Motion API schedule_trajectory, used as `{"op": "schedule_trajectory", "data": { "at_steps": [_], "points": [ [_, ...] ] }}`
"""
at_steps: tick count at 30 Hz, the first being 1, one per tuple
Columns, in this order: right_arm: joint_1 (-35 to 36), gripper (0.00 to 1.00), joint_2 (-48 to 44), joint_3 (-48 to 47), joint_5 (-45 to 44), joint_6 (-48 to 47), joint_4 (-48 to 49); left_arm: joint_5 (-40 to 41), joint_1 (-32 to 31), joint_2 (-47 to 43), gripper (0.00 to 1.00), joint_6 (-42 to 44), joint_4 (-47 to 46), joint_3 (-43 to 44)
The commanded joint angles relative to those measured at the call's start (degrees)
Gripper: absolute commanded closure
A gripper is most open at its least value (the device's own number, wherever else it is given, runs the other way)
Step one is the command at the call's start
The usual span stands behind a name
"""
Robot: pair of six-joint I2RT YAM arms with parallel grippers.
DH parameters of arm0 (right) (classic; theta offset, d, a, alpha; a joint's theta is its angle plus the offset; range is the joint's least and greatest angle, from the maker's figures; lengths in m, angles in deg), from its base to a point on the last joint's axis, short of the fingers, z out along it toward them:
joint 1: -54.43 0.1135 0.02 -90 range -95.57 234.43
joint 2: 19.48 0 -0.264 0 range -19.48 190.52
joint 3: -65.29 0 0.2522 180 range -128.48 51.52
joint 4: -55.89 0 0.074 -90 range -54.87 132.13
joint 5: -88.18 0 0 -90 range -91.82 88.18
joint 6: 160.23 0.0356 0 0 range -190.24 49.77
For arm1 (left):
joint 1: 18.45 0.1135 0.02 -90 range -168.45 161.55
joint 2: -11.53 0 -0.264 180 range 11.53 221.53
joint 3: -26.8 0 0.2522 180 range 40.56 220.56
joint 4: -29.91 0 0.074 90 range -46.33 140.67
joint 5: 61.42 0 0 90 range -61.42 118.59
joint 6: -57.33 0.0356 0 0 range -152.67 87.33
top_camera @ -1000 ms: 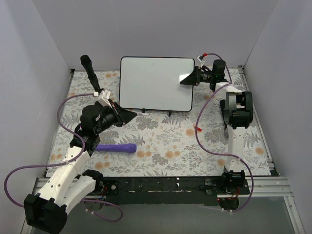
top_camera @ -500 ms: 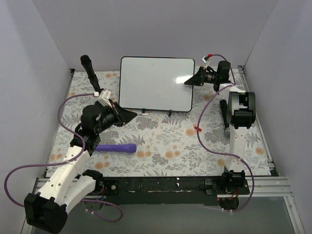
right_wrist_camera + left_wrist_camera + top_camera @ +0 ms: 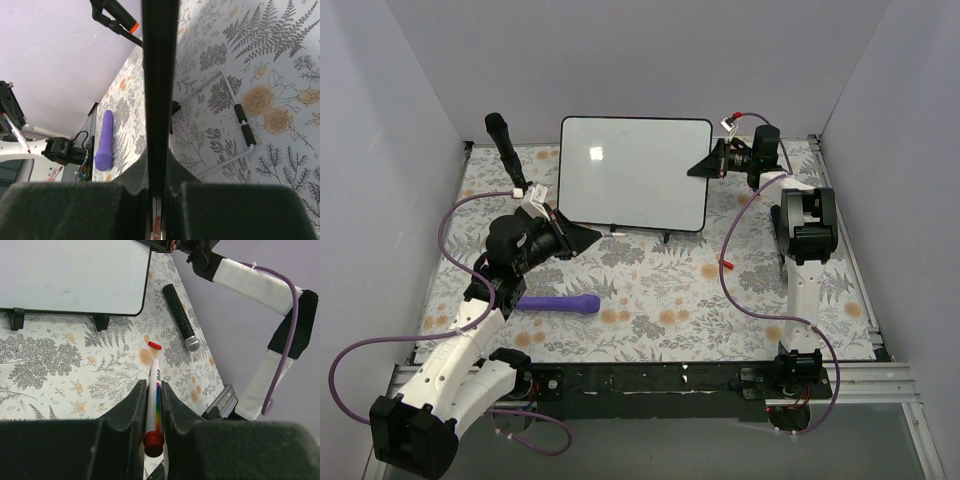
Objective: Write a sentence on the whiteboard
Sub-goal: Pick up the whiteboard from the whiteboard stand, then hold the whiteboard at the center of the board.
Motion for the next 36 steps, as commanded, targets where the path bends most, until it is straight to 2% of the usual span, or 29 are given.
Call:
{"op": "schedule_trajectory", "data": {
  "at_steps": [1, 5, 7, 8, 11, 23, 28, 31, 33, 34, 35, 36],
  "points": [
    [0.10, 0.99, -3.47, -0.79, 0.63, -4.04, -0.01, -0.31, 0.22, -0.81, 1.00, -0.14, -0.41, 0.08],
    [-0.78, 0.99, -6.62, -0.18, 0.63, -3.00, 1.39, -0.31, 0.14, -1.60, 1.00, -0.23, -0.15, 0.26],
    [-1.57, 0.99, -7.95, 1.13, 1.24, -0.28, 4.89, -0.22, 0.14, -2.04, 1.00, -0.23, 0.11, 0.43],
    [-1.83, 0.99, -9.26, 1.66, 1.42, 3.91, 9.96, -0.22, 0.14, -2.30, 1.00, -0.23, 0.20, 0.43],
    [-2.89, 0.99, -12.43, 2.72, 1.34, 7.55, 13.60, -0.31, 0.14, -2.74, 1.00, -0.14, 0.55, 0.79],
    [-3.68, 0.99, -27.10, 11.85, 2.39, 9.84, 16.42, 0.57, 0.22, -6.17, 1.00, -0.75, 1.26, 2.80],
    [-5.96, 0.99, -35.09, 20.02, 6.43, 12.30, 18.35, 0.14, 0.14, -9.24, 1.00, -1.63, 0.73, 3.33],
    [-6.40, 0.99, -40.53, 25.81, 7.66, 10.30, 17.22, -2.15, 0.14, -11.00, 1.00, -4.18, -2.60, 2.81],
    [-6.49, 0.99, -43.71, 27.41, 6.97, 3.82, 6.55, -2.68, 0.22, -13.19, 1.00, -5.76, -5.15, 2.98],
    [-6.41, 0.99, -46.86, 26.46, 5.74, -9.27, -2.73, -2.77, 0.14, -13.81, 1.00, -5.77, -5.07, 3.16],
    [-6.40, 0.99, -48.11, 24.80, 3.82, -17.41, -21.53, -2.77, 0.14, -14.95, 1.00, -5.77, -4.72, 3.51],
    [-6.14, 0.99, -48.99, 23.39, -0.03, -24.19, -29.12, -2.77, 0.14, -15.57, 1.00, -5.42, -3.50, 3.95]
  ]
}}
